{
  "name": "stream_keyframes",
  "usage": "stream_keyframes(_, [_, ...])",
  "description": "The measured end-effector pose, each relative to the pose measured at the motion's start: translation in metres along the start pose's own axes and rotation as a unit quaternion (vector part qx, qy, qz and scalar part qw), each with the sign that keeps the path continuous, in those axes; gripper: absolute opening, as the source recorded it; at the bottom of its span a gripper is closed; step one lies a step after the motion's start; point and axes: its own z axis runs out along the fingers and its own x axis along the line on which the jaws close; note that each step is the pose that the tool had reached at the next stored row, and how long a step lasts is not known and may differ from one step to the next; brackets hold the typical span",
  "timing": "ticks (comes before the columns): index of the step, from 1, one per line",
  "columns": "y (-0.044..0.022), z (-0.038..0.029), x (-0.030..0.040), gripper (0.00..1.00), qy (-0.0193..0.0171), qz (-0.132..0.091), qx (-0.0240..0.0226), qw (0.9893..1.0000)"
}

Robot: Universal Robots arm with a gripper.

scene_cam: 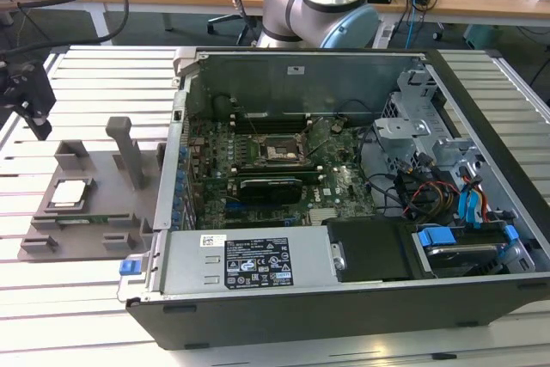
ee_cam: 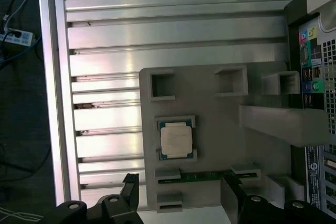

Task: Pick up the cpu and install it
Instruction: 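Pick up the cpu and move it towards the insertion slot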

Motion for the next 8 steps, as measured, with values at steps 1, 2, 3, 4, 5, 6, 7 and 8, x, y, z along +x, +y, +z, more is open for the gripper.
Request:
stream_keyframes(1, [0.0000, 0.0008, 0.0000, 0.72, 0.0000, 0.000, 0.0000, 1.0000])
stream_keyframes(2, [0.0000, 0.0015, 0.0000, 0.72, 0.0000, 0.000, 0.0000, 1.0000])
stream_keyframes(3, [0.0000, 0.0021, 0.0000, 0.72, 0.0000, 0.000, 0.0000, 1.0000])
stream_keyframes(4, [0.0001, 0.0031, 0.0001, 0.72, 0.0000, 0.000, 0.0000, 1.0000])
stream_keyframes(5, [0.0001, 0.0038, 0.0001, 0.72, 0.0000, 0.000, 0.0000, 1.0000])
stream_keyframes(6, [0.0001, 0.0045, 0.0001, 0.72, 0.0000, 0.000, 0.0000, 1.0000])
stream_keyframes(7, [0.0001, 0.0054, 0.0001, 0.72, 0.0000, 0.000, 0.0000, 1.0000])
stream_keyframes(8, [0.0001, 0.0065, 0.0001, 0.72, 0.0000, 0.000, 0.0000, 1.0000])
